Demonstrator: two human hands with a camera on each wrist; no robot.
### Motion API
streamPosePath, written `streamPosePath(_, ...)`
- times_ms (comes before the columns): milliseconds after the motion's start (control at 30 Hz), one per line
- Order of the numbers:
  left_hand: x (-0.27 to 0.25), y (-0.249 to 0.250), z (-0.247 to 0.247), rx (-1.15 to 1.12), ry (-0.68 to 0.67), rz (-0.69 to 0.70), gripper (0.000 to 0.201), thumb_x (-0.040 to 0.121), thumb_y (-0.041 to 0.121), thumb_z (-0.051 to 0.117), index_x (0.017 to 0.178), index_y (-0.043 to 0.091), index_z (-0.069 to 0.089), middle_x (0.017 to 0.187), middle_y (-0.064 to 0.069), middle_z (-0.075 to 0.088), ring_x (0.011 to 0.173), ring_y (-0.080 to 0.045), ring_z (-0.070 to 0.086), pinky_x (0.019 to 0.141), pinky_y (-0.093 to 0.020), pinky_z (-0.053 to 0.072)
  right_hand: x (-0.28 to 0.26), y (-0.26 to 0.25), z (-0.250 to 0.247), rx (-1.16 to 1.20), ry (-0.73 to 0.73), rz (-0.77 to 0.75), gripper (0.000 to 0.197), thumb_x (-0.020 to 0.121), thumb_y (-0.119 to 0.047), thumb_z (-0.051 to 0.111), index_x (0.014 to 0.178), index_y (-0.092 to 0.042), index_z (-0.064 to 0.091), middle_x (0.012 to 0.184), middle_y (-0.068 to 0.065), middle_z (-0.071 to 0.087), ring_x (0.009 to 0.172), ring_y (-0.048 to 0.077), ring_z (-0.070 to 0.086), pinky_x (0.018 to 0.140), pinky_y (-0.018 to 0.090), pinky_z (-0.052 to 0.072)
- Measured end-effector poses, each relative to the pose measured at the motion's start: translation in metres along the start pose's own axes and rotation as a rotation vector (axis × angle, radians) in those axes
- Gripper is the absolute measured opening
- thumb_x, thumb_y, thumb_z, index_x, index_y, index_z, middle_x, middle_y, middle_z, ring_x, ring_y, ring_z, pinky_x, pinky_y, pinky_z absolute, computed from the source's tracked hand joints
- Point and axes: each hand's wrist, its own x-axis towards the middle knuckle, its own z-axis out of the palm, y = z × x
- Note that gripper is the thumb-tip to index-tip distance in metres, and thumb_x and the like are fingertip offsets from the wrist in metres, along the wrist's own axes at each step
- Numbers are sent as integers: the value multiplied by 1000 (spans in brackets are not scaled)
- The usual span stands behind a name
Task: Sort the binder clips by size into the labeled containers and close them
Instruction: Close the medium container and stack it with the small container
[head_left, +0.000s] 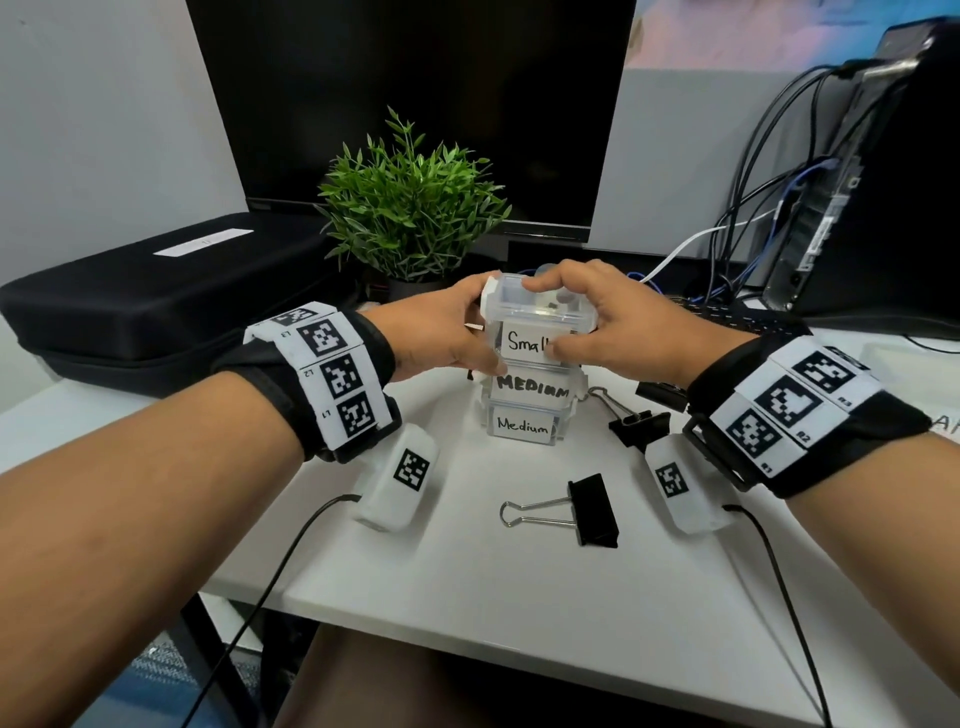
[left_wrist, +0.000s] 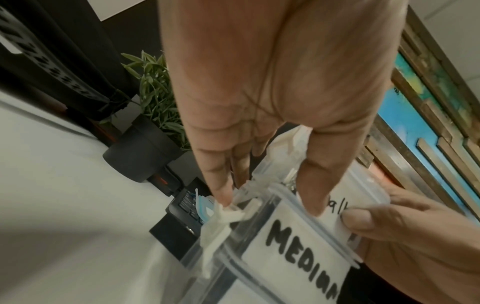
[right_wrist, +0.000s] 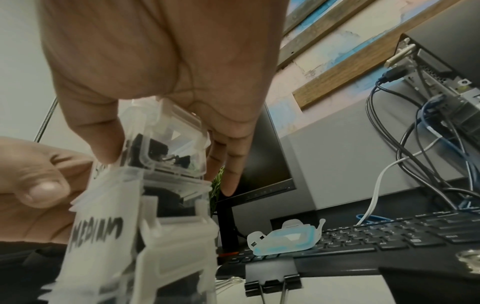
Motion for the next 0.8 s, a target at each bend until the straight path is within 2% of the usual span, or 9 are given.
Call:
streamPosePath(133,3,-2,4,57,-5,33,86,72,-15,69,141,20,33,123,-14,61,114,-24,59,99,-42,47,3,0,1,0,-38,7,53,81,-17,71,126,-35,48,119,2,44,107,22,54,89,38,53)
streamPosePath(233,5,-2,2,51,-34,45,76,73,-17,66,137,13,38,120,-14,62,113,-26,60,97,-40,49,4,1,-2,72,-81,20,52,80,-13,70,123,-34,48,120,4,51,104,24,60,86,43,55)
streamPosePath(433,7,-3,-2,65,-68,55,55,77,-17,62,127,1,49,119,-16,64,110,-26,62,95,-34,50,10,-3,0,121,-113,55,51,81,-10,70,117,-37,46,117,6,56,98,23,65,80,42,58)
streamPosePath(567,9,-4,-6,44,-45,38,50,78,-16,61,123,5,53,117,-12,65,108,-22,63,94,-28,51,15,-5,3,145,-100,67,51,82,-8,68,121,-31,46,111,2,57,96,21,65,76,35,59)
streamPosePath(633,9,-4,-8,69,7,4,49,76,-7,69,121,8,56,114,-6,67,106,-18,63,92,-24,51,19,-5,5,170,-92,74,51,81,-7,69,120,-30,47,111,2,59,95,22,65,73,35,59)
streamPosePath(667,7,-6,-10,88,29,-25,55,71,5,77,122,10,57,114,-4,67,108,-17,61,95,-27,49,20,-4,6,186,-88,74,50,80,-6,69,118,-31,47,112,3,59,95,23,66,73,36,59)
streamPosePath(733,6,-13,-13,121,65,-106,81,52,29,86,127,18,55,119,-4,66,115,-20,58,103,-37,44,22,-1,7,210,-83,73,50,80,-4,69,115,-33,48,113,5,60,96,25,66,75,40,59)
streamPosePath(767,5,-17,-14,123,75,-142,85,52,30,86,130,20,53,121,-6,64,116,-21,57,104,-39,43,23,0,7,218,-83,72,50,80,-4,69,113,-34,48,113,6,61,97,25,66,76,42,59)
streamPosePath(800,4,-21,-15,115,77,-166,79,61,22,85,132,18,51,123,-9,63,116,-22,58,104,-39,43,23,1,7,225,-87,71,50,80,-3,69,112,-35,48,114,6,61,98,25,66,78,43,58)
